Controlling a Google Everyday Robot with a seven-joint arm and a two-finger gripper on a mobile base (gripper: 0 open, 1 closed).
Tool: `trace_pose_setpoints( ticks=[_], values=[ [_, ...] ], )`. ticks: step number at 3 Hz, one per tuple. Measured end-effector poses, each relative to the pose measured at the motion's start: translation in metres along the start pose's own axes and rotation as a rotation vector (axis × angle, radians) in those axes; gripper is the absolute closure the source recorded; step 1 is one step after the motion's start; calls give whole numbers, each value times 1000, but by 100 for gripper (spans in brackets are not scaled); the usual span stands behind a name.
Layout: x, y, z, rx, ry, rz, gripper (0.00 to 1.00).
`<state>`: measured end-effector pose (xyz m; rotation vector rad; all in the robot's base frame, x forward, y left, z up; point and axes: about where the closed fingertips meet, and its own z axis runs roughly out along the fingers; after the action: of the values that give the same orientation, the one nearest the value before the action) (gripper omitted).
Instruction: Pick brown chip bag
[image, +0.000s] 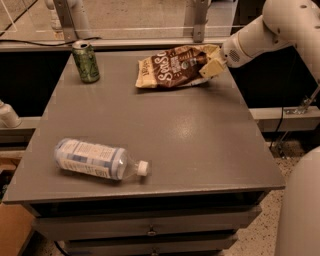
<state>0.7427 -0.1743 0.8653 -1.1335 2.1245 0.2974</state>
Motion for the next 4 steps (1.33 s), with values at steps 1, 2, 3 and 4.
trace_pose_setpoints(
  ticks=[1,2,3,4],
  values=[
    [-15,2,-15,2,-51,-5,100],
    [-30,3,-31,7,-104,-14,100],
    [-45,1,-51,19,-162,-24,100],
    [-55,1,-62,22,-201,-32,100]
  ],
)
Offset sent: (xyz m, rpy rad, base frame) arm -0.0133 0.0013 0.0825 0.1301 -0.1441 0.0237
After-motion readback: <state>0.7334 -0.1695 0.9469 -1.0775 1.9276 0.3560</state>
